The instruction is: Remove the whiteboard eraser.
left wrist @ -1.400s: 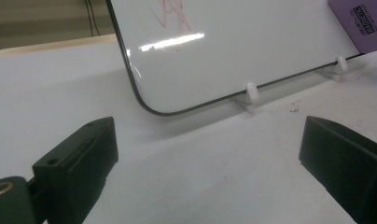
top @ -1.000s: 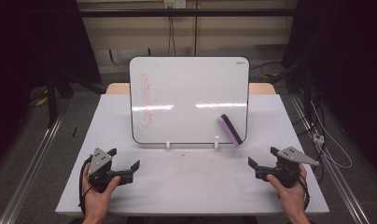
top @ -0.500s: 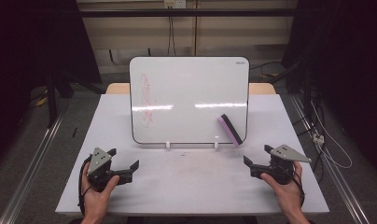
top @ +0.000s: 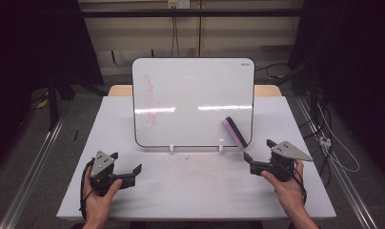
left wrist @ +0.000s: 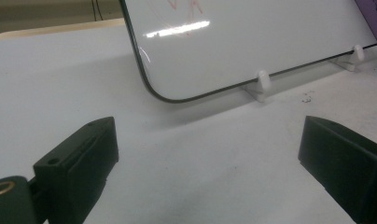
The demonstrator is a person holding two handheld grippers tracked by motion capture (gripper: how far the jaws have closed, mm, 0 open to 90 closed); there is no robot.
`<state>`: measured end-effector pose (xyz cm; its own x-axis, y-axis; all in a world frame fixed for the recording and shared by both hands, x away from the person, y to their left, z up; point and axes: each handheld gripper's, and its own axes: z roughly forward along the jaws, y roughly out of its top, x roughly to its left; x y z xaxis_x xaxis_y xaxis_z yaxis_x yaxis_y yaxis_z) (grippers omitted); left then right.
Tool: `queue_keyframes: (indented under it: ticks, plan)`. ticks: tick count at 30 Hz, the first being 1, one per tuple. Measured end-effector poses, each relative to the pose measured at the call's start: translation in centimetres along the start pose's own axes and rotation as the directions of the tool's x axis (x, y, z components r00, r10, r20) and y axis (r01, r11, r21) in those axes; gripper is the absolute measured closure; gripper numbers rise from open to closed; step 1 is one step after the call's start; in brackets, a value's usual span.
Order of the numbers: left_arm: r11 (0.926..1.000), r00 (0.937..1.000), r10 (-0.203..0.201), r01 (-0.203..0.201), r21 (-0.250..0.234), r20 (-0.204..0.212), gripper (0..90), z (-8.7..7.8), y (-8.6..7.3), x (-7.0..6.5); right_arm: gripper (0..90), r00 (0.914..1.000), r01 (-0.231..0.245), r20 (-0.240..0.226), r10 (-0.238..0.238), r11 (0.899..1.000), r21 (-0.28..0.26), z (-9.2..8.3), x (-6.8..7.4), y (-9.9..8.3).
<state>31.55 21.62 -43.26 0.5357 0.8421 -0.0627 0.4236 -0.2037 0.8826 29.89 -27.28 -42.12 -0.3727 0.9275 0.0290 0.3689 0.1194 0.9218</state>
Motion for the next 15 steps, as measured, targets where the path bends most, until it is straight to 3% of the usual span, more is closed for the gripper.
queue_keyframes:
  ticks: [5,9,15]
  plan:
    - [1.0,1.0,-0.006,0.006,-0.005,0.008,4.9,0.0,0.0,0.0,5.2,0.9995,0.013,-0.028,-0.012,1.0,0.015,0.8,0.4,0.9]
    - [1.0,0.9999,-0.004,0.004,-0.005,0.012,4.8,0.0,0.0,0.1,5.3,0.9991,0.037,-0.022,-0.036,0.999,0.031,1.8,0.8,1.3]
    - [1.0,1.0,-0.007,0.007,-0.004,0.004,4.9,-0.1,0.0,0.1,10.9,0.99,0.141,0.008,-0.141,0.988,0.057,3.0,1.5,2.4]
